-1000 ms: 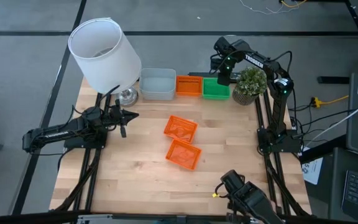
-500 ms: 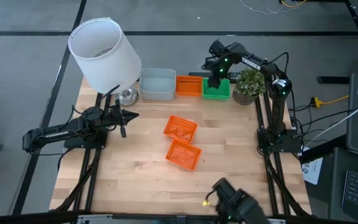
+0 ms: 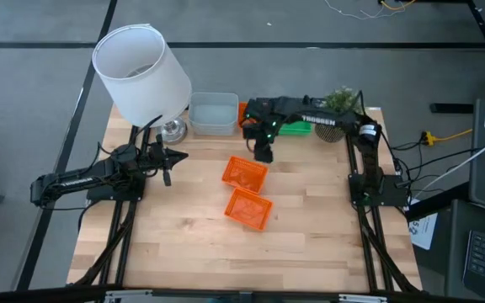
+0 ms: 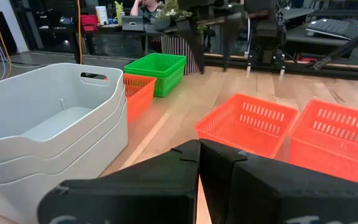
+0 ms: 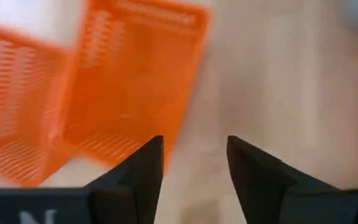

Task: Stack baskets by color
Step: Stack the middle orange bin on top of the top orange bin

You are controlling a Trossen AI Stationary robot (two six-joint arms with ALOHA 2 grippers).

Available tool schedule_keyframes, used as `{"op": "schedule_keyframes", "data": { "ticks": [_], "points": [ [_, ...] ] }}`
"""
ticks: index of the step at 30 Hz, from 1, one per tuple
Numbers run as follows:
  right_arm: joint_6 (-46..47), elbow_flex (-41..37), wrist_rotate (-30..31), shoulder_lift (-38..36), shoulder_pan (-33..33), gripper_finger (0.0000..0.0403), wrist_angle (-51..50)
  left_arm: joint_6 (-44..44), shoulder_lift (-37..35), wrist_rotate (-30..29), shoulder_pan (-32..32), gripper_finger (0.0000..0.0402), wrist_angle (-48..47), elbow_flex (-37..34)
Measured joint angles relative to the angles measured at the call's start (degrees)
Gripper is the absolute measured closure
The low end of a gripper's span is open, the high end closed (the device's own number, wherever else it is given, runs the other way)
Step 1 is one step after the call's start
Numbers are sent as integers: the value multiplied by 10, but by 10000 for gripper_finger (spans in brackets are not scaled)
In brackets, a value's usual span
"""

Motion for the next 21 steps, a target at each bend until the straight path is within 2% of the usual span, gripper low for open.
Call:
{"op": "schedule_keyframes", "data": {
  "ticks": [2,4,12,17,21],
  "points": [
    [21,0,60,0,23,229,24,0,0,0,0,401,0,0],
    [39,0,86,0,41,229,42,0,0,0,0,401,0,0],
    [74,0,90,0,83,229,69,0,0,0,0,401,0,0],
    [149,0,146,12,89,228,74,0,0,0,0,401,0,0],
    [151,0,146,31,87,228,81,0,0,0,0,401,0,0]
  ]
}}
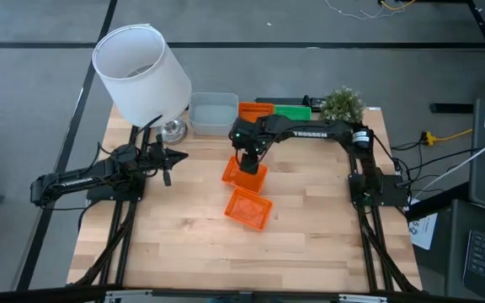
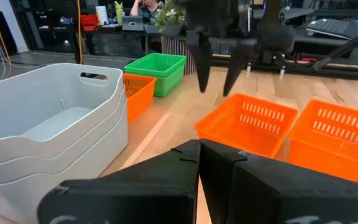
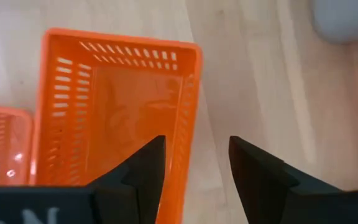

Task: Stack baskets by color
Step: Stack the middle orange bin on top of the top orange bin

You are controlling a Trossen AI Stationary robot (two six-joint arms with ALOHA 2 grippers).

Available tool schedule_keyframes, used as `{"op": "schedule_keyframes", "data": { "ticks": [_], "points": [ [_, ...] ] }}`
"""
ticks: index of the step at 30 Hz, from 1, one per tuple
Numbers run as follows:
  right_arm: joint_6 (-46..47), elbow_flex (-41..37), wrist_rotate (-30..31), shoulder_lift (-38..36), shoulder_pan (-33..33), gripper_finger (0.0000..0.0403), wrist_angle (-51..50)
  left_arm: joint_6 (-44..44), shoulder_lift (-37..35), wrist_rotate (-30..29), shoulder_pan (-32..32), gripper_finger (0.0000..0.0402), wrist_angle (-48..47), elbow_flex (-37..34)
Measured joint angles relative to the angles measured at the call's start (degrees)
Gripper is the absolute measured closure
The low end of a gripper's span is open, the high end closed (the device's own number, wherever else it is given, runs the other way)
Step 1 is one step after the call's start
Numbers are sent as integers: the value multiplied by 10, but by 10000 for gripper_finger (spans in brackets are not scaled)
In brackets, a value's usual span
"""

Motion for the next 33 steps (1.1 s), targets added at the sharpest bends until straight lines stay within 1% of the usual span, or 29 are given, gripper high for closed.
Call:
{"op": "schedule_keyframes", "data": {
  "ticks": [11,14,16,17,19,20,22,26,30,33],
  "points": [
    [-2,0,0,69,1,228,0,0,0,0,0,401,0,0],
    [-20,0,16,82,2,240,-3,0,0,0,0,401,0,0],
    [-39,-1,17,82,2,270,-9,0,0,0,0,401,0,0],
    [-53,-1,17,81,2,294,-10,0,0,0,0,401,0,0],
    [-84,1,17,77,2,359,-20,0,0,0,0,401,0,0],
    [-101,7,17,74,2,379,-38,0,0,0,0,401,0,0],
    [-123,31,22,66,2,390,-86,0,0,0,0,401,0,0],
    [-153,113,46,66,-1,399,-208,0,0,0,0,401,0,0],
    [-212,199,108,66,-14,400,-271,0,0,0,0,401,0,0],
    [-240,252,168,66,-44,401,-270,0,0,0,0,401,0,0]
  ]
}}
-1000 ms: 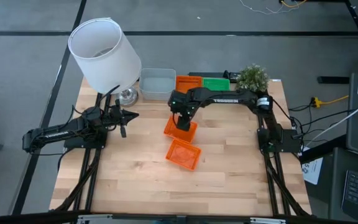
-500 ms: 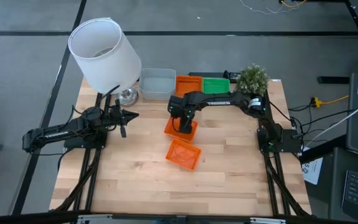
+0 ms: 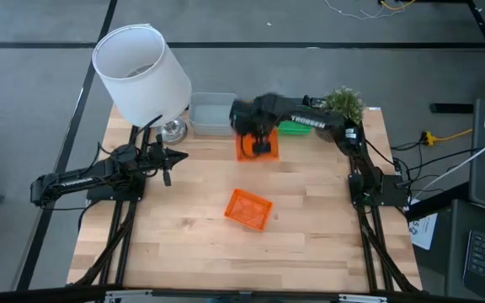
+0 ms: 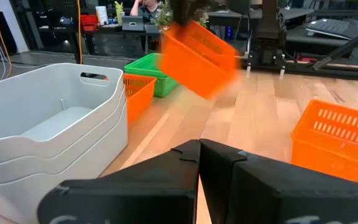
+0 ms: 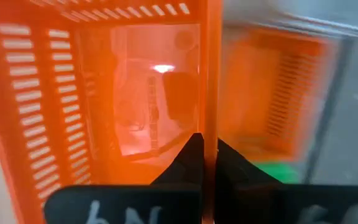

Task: Stack baskets by color
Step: Stack the middle orange bin on top of the top orange bin

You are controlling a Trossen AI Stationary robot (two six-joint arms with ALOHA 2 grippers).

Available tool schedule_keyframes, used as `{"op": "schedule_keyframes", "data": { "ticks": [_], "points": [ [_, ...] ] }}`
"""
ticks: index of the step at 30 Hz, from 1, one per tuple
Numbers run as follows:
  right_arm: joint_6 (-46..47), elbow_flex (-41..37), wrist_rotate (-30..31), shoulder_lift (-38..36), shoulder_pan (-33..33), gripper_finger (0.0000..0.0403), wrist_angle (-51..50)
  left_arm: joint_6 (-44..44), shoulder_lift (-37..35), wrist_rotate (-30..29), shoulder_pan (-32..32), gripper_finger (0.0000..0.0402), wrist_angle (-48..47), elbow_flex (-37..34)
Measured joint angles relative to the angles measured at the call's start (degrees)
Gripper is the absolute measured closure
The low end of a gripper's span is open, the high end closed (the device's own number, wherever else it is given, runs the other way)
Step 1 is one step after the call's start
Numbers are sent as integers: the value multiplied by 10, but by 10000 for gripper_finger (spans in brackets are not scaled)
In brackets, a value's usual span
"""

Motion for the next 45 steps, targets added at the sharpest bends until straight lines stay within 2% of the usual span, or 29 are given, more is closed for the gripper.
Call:
{"op": "schedule_keyframes", "data": {
  "ticks": [2,5,7,12,15,21,25,36,40,45],
  "points": [
    [-6,31,25,0,-31,401,-4,0,0,0,0,401,0,0],
    [-28,63,20,0,-89,401,-1,0,0,0,0,401,0,0],
    [-31,70,-20,0,-133,401,12,0,0,0,0,401,0,0],
    [-39,25,-184,-1,-226,402,113,0,0,0,0,401,0,0],
    [-78,-23,-227,0,-254,402,178,0,0,0,0,401,0,0],
    [-134,-92,-231,0,-272,402,236,0,0,0,0,401,0,0],
    [-137,-127,-231,0,-272,403,278,0,0,0,0,401,0,0],
    [-167,-143,-226,0,-272,400,291,0,0,0,0,401,0,0],
    [-168,-143,-226,0,-272,378,298,0,0,0,0,401,0,0],
    [-168,-143,-226,0,-271,328,298,0,0,0,0,401,0,0]
  ]
}}
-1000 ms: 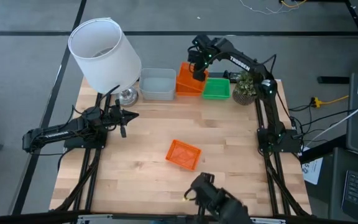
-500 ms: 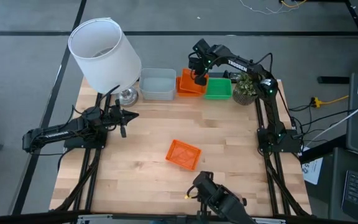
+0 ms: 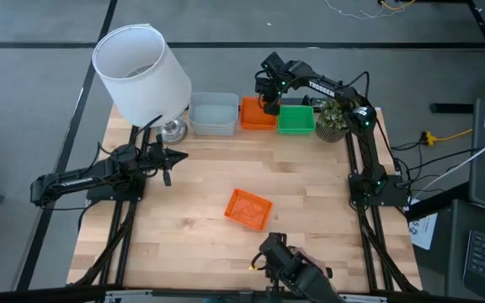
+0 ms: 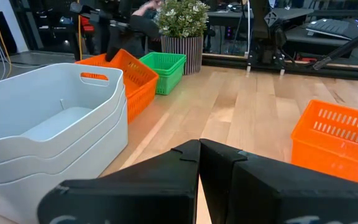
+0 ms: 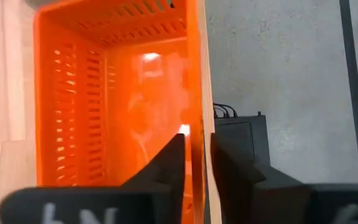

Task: Stack baskets by color
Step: Stack the middle orange bin on top of the top orange bin

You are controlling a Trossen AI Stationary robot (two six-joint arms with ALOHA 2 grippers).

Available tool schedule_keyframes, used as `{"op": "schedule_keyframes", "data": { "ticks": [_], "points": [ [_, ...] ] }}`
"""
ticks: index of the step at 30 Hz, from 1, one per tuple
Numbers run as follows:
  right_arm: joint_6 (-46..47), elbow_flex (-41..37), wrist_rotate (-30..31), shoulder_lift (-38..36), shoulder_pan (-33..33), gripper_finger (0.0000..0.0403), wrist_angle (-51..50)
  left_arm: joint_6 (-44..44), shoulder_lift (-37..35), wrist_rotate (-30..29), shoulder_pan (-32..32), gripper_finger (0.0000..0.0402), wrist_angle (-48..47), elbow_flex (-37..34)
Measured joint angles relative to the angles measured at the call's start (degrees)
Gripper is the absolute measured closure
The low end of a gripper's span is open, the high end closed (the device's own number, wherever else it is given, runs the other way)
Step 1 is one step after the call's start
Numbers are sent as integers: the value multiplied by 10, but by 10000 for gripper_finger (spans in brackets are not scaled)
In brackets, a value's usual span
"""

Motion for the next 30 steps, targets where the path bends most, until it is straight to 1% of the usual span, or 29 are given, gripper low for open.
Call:
{"op": "schedule_keyframes", "data": {
  "ticks": [3,6,11,16,18,20,23,25,27,30],
  "points": [
    [0,0,0,0,0,299,0,0,0,0,0,401,0,0],
    [0,0,0,0,0,282,1,0,0,0,0,401,0,0],
    [2,21,1,0,8,278,-6,0,0,0,0,401,0,0],
    [3,72,10,0,29,277,-21,0,0,0,0,401,0,0],
    [17,83,51,0,40,277,-29,0,0,0,0,401,0,0],
    [38,78,121,0,50,277,-14,0,0,0,0,401,0,0],
    [46,44,228,0,67,277,31,0,0,0,0,401,0,0],
    [45,14,285,0,77,277,89,0,0,0,0,401,0,0],
    [45,-14,321,0,84,277,152,0,0,0,0,401,0,0],
    [34,-53,333,0,88,277,212,0,0,0,0,401,0,0]
  ]
}}
